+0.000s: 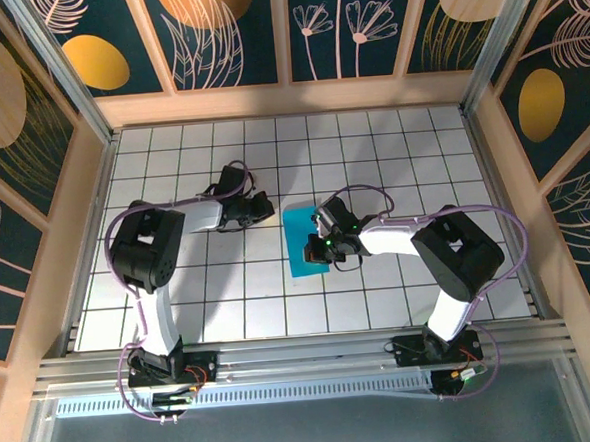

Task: Fold a paper plane with a square sheet of paper (fold left side to right side)
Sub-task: First fold the square sheet of paper in half at the center of the table.

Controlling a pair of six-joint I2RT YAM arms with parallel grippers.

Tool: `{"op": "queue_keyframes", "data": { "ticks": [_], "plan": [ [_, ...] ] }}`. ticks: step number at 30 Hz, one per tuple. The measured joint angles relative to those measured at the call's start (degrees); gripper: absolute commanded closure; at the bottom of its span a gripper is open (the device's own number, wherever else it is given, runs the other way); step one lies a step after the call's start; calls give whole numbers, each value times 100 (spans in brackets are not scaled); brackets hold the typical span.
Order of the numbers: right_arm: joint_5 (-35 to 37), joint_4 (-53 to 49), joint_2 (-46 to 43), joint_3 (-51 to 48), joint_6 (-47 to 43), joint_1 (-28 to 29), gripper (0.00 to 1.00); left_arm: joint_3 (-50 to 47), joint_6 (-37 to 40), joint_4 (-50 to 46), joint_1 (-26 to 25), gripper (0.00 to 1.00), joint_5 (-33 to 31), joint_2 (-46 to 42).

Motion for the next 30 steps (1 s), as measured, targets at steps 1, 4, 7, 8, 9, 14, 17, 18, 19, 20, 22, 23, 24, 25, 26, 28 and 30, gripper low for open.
{"op": "queue_keyframes", "data": {
  "ticks": [1,4,7,8,9,14,17,18,19,20,22,23,24,25,26,28,30],
  "plan": [
    [-7,0,0,0,0,0,100,-107,-2,39,-4,98,61,-120],
    [-17,0,0,0,2,-2,100,-348,-9,208,-79,98,269,-413],
    [-20,0,0,0,4,-2,100,-378,-44,389,-284,98,496,-474],
    [-22,0,0,0,4,-2,100,-378,-63,426,-356,98,551,-470],
    [-22,0,2,2,9,-2,100,-374,-79,457,-417,98,592,-466],
    [-42,-2,7,2,20,0,100,-74,-136,577,-595,99,699,-94],
    [-68,-2,15,7,20,0,100,94,-109,538,-592,99,575,122],
    [-74,-4,15,7,20,0,100,160,-87,501,-588,99,540,177],
    [-79,-4,15,9,20,0,100,243,-66,476,-581,99,509,245],
    [-79,-13,15,11,17,0,100,308,-48,479,-577,99,501,304],
    [-81,-39,28,31,17,0,100,363,-15,481,-577,99,492,361],
    [-81,-50,37,46,17,0,100,363,0,479,-577,99,483,374],
    [-81,-66,37,50,17,0,100,363,17,466,-577,99,466,382],
    [-81,-68,37,50,17,0,100,363,31,459,-577,99,435,398],
    [-81,-70,37,52,17,0,100,363,39,448,-577,99,402,411],
    [-81,-70,37,52,17,0,100,361,39,439,-577,99,356,435],
    [-79,-74,37,52,17,0,100,354,39,442,-577,99,337,444]
  ]
}}
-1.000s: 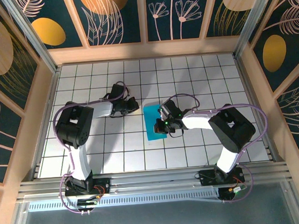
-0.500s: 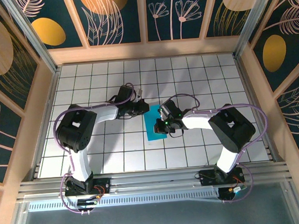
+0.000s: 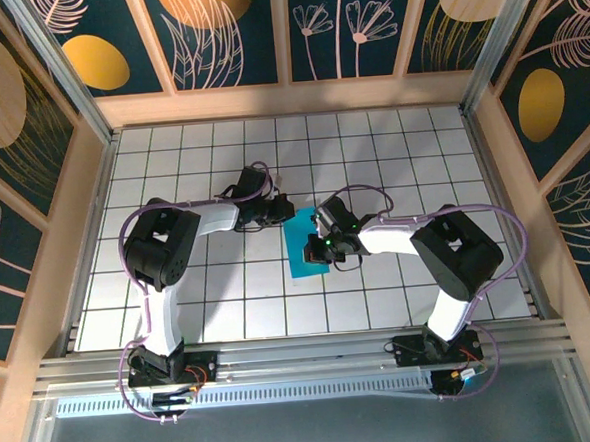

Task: Fold a paper plane with a square sheet of paper (fold left side to right side)
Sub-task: First fold the square sheet of paper in half at the center of the table.

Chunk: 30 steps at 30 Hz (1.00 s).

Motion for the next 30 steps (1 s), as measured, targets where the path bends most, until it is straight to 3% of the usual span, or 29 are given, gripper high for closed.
{"op": "queue_keyframes", "data": {
  "ticks": [19,30],
  "plan": [
    [0,-11,0,2,-2,0,100,-304,-72,426,151,98,33,61],
    [-2,-11,0,2,7,4,100,190,105,87,573,98,-354,254]
  ]
}}
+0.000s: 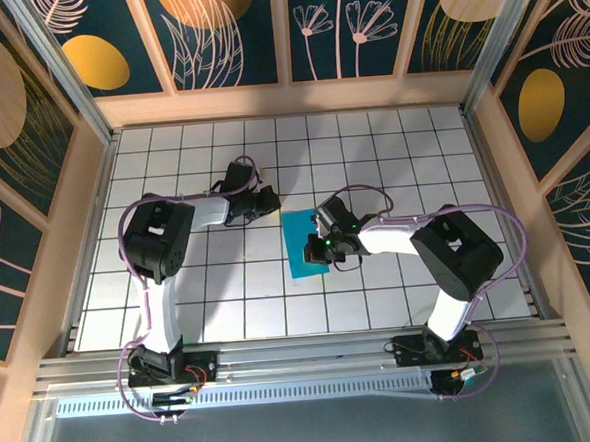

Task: Fold a paper plane with a square sheet of paper (fold left side to right side)
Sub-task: First fold the square sheet of paper in half at the center of the table, then fold the triangle a second time at the center of the table.

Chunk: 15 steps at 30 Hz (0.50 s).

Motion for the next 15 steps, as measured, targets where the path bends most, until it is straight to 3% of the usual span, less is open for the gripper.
{"op": "queue_keyframes", "data": {
  "ticks": [6,15],
  "plan": [
    [-2,48,-4,-17,162,0,100,-168,39,-57,35,98,-105,-205],
    [0,155,-24,-70,389,11,100,-1228,-229,-22,-273,97,310,-1390]
  ]
}}
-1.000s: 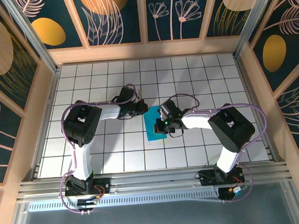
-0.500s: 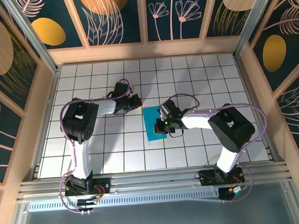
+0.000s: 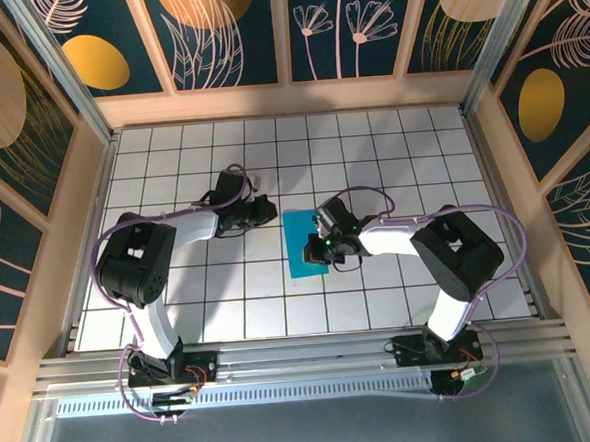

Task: Fold a paper plane with a square sheet of paper (fold left side to right side)
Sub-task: Fold the triangle a second time at the center of the table.

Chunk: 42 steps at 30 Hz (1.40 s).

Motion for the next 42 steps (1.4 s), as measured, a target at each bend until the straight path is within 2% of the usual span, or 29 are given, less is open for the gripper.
{"op": "queue_keyframes", "data": {
  "ticks": [7,13,22,35,42],
  "plan": [
    [4,2,0,2,42,7,100,-74,-168,-13,-509,97,251,101],
    [11,7,0,4,42,22,100,74,-251,-66,-551,97,223,466],
    [22,-7,2,24,39,33,100,118,-291,-68,-551,98,192,514],
    [20,-424,-170,337,48,44,72,-17,-315,-7,-551,100,131,535],
    [0,-857,-903,402,-105,-385,67,-48,-317,61,-551,100,140,535]
  ]
}}
